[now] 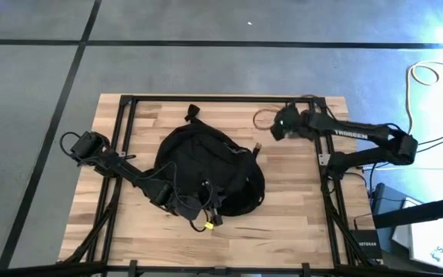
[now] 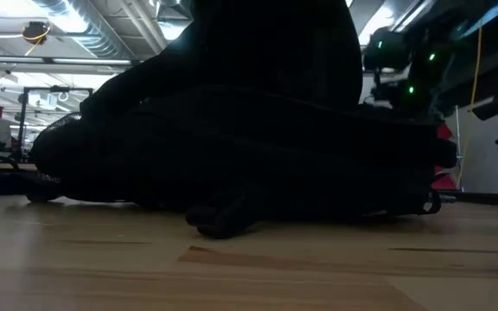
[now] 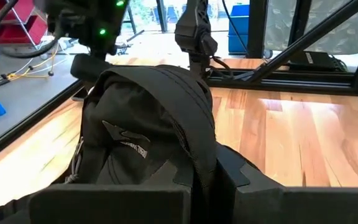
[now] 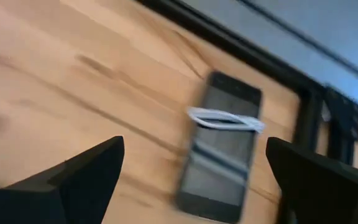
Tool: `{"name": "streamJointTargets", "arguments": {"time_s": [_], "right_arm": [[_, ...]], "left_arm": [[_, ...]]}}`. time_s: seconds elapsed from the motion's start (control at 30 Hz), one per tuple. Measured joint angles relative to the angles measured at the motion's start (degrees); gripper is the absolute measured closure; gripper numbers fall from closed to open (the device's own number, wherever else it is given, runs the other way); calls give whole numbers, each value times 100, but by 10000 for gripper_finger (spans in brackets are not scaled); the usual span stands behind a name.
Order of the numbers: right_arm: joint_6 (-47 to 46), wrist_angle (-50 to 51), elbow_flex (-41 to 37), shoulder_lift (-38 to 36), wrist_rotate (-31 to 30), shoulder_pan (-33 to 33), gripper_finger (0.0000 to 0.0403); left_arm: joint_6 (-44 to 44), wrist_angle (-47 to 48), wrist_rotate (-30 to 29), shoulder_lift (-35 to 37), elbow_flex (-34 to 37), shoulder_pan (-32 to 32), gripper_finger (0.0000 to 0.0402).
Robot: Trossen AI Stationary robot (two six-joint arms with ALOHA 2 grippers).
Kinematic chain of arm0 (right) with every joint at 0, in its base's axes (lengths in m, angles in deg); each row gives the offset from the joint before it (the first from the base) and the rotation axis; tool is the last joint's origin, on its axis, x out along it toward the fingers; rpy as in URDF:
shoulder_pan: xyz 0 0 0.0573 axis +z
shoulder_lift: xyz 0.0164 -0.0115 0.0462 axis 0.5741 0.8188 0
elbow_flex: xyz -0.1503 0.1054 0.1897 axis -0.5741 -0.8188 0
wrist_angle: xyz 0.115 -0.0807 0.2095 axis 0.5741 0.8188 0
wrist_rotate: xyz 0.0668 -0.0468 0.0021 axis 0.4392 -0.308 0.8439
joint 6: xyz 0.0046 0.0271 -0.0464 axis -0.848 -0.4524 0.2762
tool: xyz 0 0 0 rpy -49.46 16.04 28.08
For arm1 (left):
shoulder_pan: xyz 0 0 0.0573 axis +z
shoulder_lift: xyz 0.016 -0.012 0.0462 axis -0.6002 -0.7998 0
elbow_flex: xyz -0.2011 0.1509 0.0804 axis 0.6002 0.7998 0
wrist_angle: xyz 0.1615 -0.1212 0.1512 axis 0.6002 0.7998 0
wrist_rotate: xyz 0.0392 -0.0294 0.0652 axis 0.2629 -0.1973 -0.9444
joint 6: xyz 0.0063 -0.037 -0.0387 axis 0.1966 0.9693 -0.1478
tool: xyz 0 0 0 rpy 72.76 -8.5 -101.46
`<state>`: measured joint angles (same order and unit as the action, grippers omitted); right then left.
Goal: Unpack backpack
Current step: Put the black cellphone into the black backpack
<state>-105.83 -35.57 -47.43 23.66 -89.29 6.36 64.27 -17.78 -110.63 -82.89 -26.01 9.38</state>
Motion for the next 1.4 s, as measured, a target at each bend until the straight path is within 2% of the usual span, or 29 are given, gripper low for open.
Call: {"name": "streamJointTargets", "arguments": {"time_s": [0.2, 0.43, 0.53, 0.8, 1.13, 1.4], "right_arm": [[467, -283, 0, 716, 732, -907, 24], [839, -506, 0, 1694, 895, -1623, 24], [878, -536, 13, 1879, 738, -1761, 24], [1178, -732, -42, 1910, 1037, -1950, 24], [1523, -968, -240, 1878, 2068, -2500, 24], [1797, -1179, -267, 1880, 2748, -2567, 24]], "left_arm": [[-17, 12, 137, 0, 0, 2, 396], [-19, 14, 162, 0, 0, 7, 396], [-20, 36, 178, 0, 0, 2, 396], [9, 119, 183, 0, 0, 7, 396], [15, 143, 181, 4, 0, -31, 396], [20, 141, 179, 9, 0, -22, 396]]}}
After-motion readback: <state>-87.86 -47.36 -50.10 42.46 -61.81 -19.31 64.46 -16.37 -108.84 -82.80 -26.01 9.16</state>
